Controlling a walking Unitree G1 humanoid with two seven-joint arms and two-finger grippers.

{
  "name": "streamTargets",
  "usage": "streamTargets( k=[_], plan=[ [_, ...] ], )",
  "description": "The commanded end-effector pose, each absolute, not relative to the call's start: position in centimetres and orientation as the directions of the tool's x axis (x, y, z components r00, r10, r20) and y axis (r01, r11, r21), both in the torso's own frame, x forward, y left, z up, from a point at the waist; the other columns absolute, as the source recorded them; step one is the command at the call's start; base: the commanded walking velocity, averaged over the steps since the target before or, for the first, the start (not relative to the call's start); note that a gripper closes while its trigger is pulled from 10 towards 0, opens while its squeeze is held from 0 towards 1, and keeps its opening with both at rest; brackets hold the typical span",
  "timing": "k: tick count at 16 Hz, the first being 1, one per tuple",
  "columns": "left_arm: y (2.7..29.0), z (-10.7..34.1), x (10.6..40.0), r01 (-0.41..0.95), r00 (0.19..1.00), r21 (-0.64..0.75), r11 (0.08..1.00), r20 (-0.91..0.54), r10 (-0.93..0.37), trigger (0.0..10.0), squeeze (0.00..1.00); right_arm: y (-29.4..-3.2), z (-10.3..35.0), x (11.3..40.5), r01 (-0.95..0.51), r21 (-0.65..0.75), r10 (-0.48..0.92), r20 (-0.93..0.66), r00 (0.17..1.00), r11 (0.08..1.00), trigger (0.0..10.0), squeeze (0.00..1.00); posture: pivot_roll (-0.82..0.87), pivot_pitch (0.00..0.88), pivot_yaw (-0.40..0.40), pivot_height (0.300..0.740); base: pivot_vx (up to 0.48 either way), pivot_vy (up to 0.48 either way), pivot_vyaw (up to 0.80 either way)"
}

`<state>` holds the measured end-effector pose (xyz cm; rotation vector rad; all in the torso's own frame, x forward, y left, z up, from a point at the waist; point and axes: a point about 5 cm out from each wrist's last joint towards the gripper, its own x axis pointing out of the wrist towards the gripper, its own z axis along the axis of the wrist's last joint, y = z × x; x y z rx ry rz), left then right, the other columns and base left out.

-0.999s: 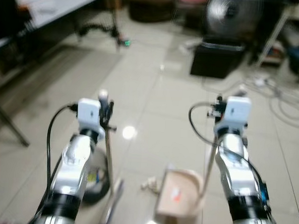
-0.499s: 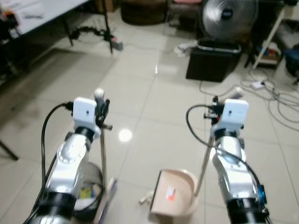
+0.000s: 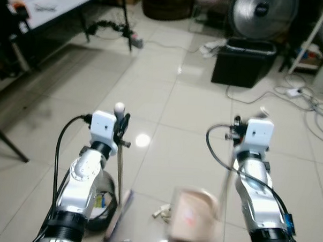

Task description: Sweep floor

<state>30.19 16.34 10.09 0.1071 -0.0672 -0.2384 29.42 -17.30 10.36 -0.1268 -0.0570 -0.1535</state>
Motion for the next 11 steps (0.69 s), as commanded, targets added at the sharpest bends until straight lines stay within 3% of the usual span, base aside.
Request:
streamTargets(
  k=[1, 7, 11],
  plan=[
    [16.2, 10.4, 30.4, 0.208, 0.969, 0.115, 0.971, 0.108, -0.220, 10.0, 0.00, -17.6, 10.8, 29.3, 0.146, -0.188, -0.121, 0.139, 0.983, 0.971, 10.0, 0.00, -0.06, 0.137, 0.031, 0.740, 0.000, 0.000, 0.00],
    [15.8, 9.9, 30.1, 0.141, 0.967, 0.110, 0.984, 0.197, -0.160, 10.0, 0.00, -17.3, 10.6, 29.7, 0.107, -0.233, -0.056, 0.217, 0.975, 0.966, 10.0, 0.00, -0.05, 0.246, 0.025, 0.740, 0.000, 0.000, 0.00],
    [14.9, 9.2, 30.3, 0.141, 0.963, 0.141, 0.980, 0.212, -0.169, 10.0, 0.00, -15.6, 9.2, 31.0, 0.066, -0.266, -0.017, 0.185, 0.983, 0.962, 10.0, 0.00, -0.04, 0.291, 0.013, 0.740, 0.000, 0.000, 0.00]
  ],
)
